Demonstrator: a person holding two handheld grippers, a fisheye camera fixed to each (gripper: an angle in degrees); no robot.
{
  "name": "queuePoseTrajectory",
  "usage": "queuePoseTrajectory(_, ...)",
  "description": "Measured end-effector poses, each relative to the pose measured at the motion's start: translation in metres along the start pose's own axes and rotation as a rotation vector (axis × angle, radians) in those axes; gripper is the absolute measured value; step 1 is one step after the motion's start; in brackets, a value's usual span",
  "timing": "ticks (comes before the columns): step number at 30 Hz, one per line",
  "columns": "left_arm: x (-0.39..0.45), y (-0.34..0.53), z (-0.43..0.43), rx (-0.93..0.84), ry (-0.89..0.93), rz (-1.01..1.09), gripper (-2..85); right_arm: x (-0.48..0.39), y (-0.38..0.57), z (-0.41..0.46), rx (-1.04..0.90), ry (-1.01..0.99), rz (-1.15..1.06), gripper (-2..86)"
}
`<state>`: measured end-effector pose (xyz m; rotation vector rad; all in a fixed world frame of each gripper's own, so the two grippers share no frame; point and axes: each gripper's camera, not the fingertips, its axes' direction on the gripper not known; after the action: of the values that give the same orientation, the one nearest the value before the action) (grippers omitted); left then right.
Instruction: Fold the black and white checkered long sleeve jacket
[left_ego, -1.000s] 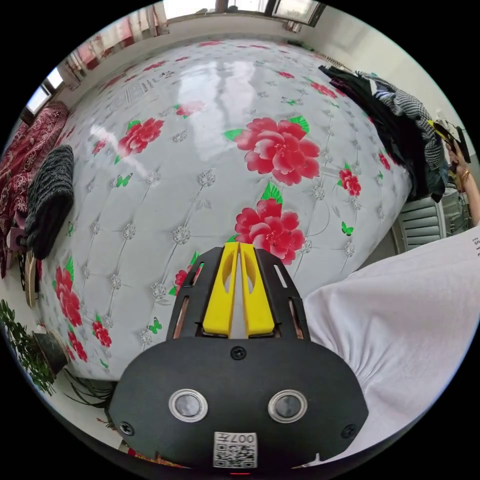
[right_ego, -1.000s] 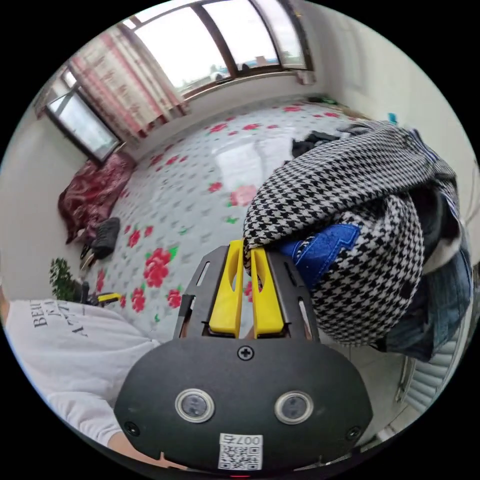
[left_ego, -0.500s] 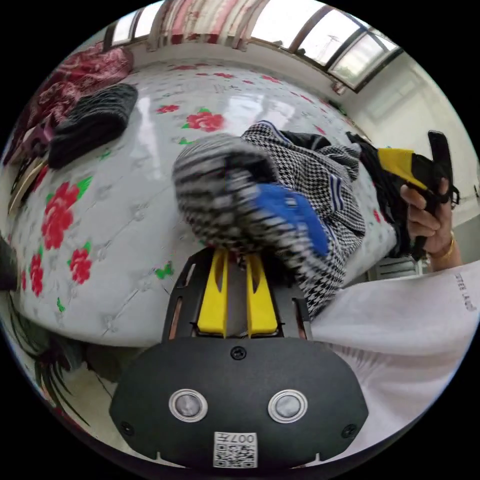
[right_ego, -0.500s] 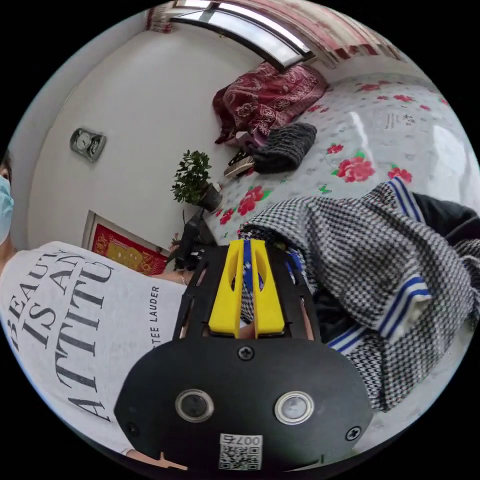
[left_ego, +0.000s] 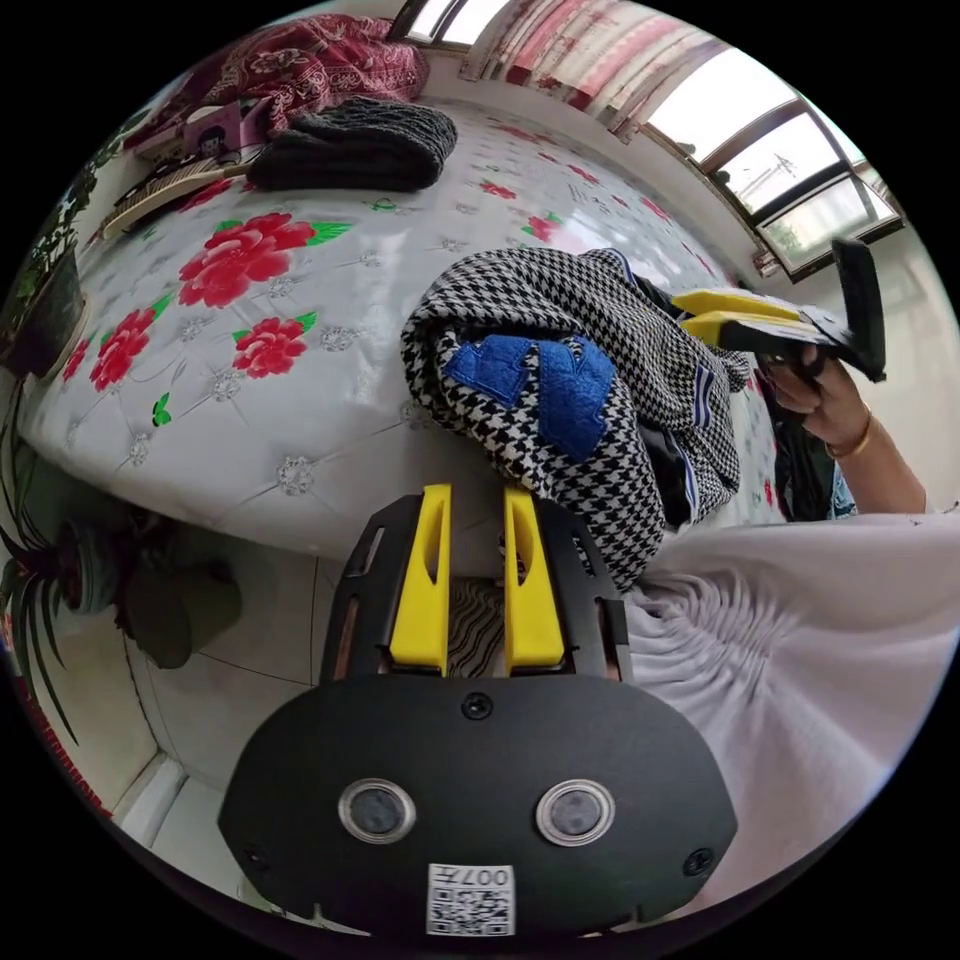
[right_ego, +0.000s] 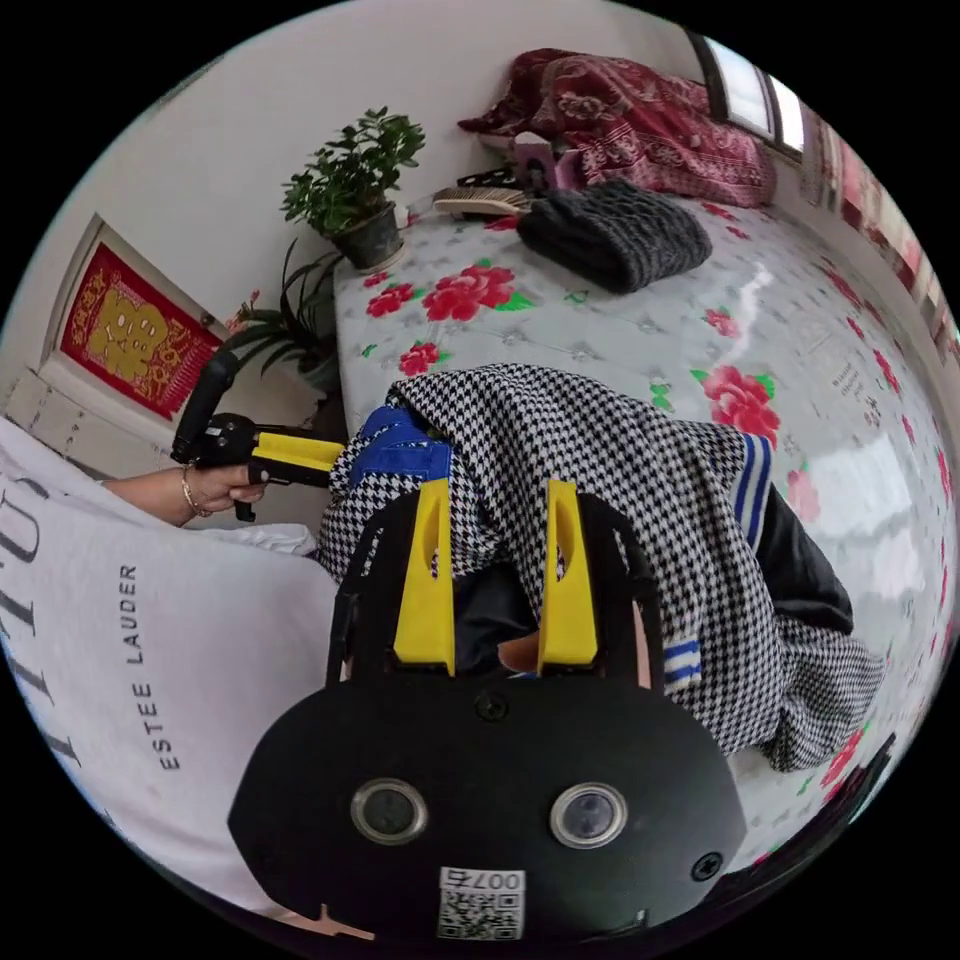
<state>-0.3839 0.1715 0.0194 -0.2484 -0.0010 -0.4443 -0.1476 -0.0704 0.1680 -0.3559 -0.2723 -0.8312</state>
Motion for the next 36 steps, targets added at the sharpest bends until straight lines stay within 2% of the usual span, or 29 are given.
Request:
queuePoseTrajectory(2, -0.003, 0.003, -0.003, 0.01, -0.012, -0.015, 8.5, -0.005, -0.02, 0.033, -0.08, 0.116, -0.009, 9.0)
queuePoseTrajectory(4, -0.008, 0.005, -0.009, 0.021, -0.011, -0.035, 8.7, -0.002, -0.024, 0.083, -0.244, 0.287, -0.003, 7.9)
queuePoseTrajectory(6, -0.018, 0.011, -0.014, 0.013, 0.012, -0.048, 10.0, 0.003, -0.015, 0.091, -0.254, 0.331, -0.028, 6.3)
queuePoseTrajectory(8, -0.023, 0.017, -0.017, 0.009, 0.019, -0.047, 11.1, 0.018, -0.008, 0.072, -0.183, 0.257, 0.044, 5.1)
queuePoseTrajectory(10, -0.025, 0.019, -0.019, 0.007, 0.021, -0.028, 11.6, 0.043, 0.001, 0.025, -0.001, 0.175, 0.199, 4.6)
queuePoseTrajectory(13, -0.018, 0.004, -0.009, -0.012, 0.018, 0.038, 11.9, 0.05, 0.009, -0.02, 0.14, 0.146, 0.215, 6.1)
queuePoseTrajectory(15, -0.008, -0.021, 0.011, -0.044, 0.029, 0.1, 10.8, 0.043, 0.014, -0.031, 0.144, 0.151, 0.171, 8.0)
queuePoseTrajectory(17, -0.005, -0.046, 0.023, -0.085, 0.099, 0.085, 5.4, 0.031, 0.021, -0.033, 0.121, 0.11, 0.096, 10.2)
queuePoseTrajectory(19, -0.005, -0.07, 0.02, -0.064, 0.211, 0.058, 0.8, 0.008, 0.033, -0.025, 0.057, 0.029, -0.031, 12.8)
queuePoseTrajectory(21, -0.001, -0.093, -0.002, 0.039, 0.344, 0.054, -0.4, -0.007, 0.044, -0.018, 0.035, -0.022, -0.098, 13.7)
queuePoseTrajectory(24, 0.013, -0.111, -0.019, 0.064, 0.397, 0.1, -0.8, -0.024, 0.048, 0.003, -0.005, -0.104, -0.163, 14.1)
queuePoseTrajectory(26, 0.025, -0.117, -0.024, 0.049, 0.4, 0.144, -0.8, -0.038, 0.043, 0.016, -0.022, -0.076, -0.211, 13.8)
queuePoseTrajectory(30, 0.045, -0.116, -0.052, 0.118, 0.356, 0.164, -0.8, -0.041, 0.031, 0.03, -0.017, 0.212, -0.157, 9.0)
queuePoseTrajectory(32, 0.043, -0.106, -0.074, 0.193, 0.279, 0.131, -0.6, -0.021, 0.034, 0.006, 0.061, 0.108, -0.108, 8.0)
queuePoseTrajectory(34, 0.037, -0.088, -0.096, 0.28, 0.23, 0.11, -0.1, 0.022, 0.045, -0.037, 0.202, -0.055, 0.045, 7.7)
queuePoseTrajectory(36, 0.04, -0.066, -0.109, 0.308, 0.127, 0.132, 3.1, 0.053, 0.055, -0.067, 0.3, -0.113, 0.147, 7.6)
